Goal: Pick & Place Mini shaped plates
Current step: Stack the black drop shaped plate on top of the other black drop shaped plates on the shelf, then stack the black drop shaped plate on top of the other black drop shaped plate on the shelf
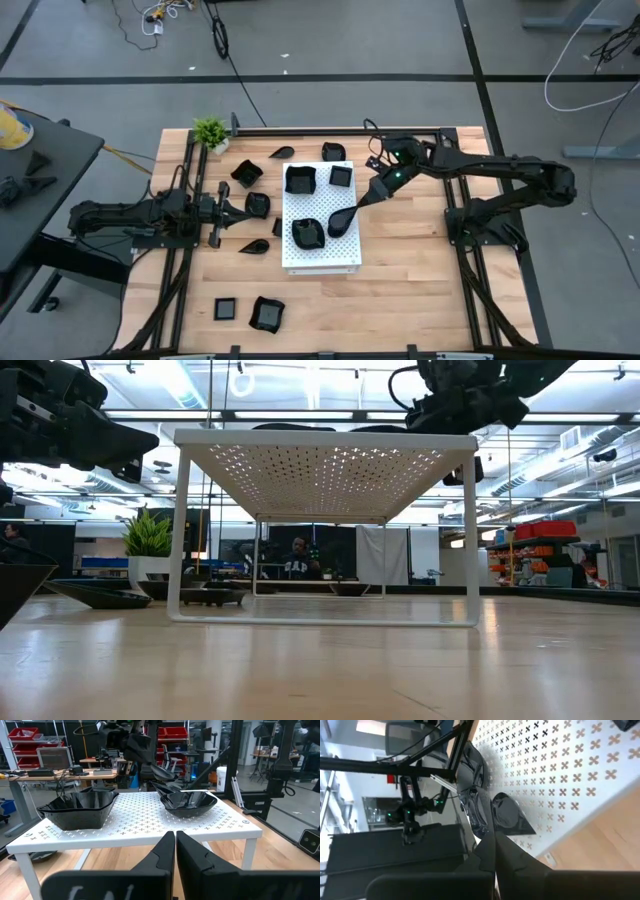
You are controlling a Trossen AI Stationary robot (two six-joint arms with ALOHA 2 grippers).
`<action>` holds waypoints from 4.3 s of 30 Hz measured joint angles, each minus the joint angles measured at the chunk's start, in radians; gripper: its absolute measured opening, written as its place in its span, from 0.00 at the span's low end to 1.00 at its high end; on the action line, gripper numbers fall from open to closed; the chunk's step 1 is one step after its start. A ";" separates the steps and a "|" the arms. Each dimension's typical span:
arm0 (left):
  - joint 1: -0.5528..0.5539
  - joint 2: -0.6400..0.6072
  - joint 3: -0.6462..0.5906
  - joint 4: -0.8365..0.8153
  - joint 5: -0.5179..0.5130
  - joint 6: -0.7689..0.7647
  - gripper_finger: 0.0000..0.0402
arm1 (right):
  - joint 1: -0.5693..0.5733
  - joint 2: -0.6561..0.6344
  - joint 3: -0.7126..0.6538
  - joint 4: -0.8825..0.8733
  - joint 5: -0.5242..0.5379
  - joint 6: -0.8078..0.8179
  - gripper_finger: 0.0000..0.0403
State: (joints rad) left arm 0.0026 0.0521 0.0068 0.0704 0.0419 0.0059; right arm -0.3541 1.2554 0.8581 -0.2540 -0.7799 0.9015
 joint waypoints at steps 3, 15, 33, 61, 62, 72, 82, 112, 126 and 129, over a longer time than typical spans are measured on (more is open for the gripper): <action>0.000 0.000 0.000 0.000 0.000 0.000 0.05 | 0.016 0.009 0.000 0.009 -0.006 0.008 0.00; 0.000 0.000 0.000 0.000 0.000 0.000 0.05 | 0.023 0.009 0.001 -0.001 0.038 -0.005 0.00; 0.000 0.000 0.000 0.000 0.000 0.000 0.05 | 0.049 0.009 0.001 -0.040 0.053 -0.046 0.00; 0.000 0.000 0.000 0.000 0.000 0.000 0.05 | 0.054 0.062 0.003 -0.017 0.058 -0.021 0.08; 0.000 0.000 0.000 0.000 0.000 0.000 0.05 | 0.054 0.062 0.003 -0.017 0.057 -0.021 0.10; 0.000 0.000 0.000 0.000 0.000 0.000 0.05 | 0.053 0.059 0.003 -0.018 0.056 -0.019 0.25; 0.000 0.000 0.000 0.000 0.000 0.000 0.05 | 0.020 0.012 0.003 -0.035 0.075 -0.024 0.29; 0.000 0.000 0.000 0.000 0.000 0.000 0.05 | 0.057 -0.419 0.002 -0.100 0.349 -0.574 0.12; 0.000 0.000 0.000 0.000 0.000 0.000 0.05 | 0.103 -0.559 0.094 -0.455 0.458 -0.770 0.01; 0.000 0.000 0.000 0.000 0.000 0.000 0.05 | 0.109 -0.559 0.133 -0.505 0.503 -0.818 0.01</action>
State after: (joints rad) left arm 0.0025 0.0521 0.0071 0.0700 0.0422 0.0059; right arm -0.2449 0.6964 0.9910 -0.7593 -0.2768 0.0838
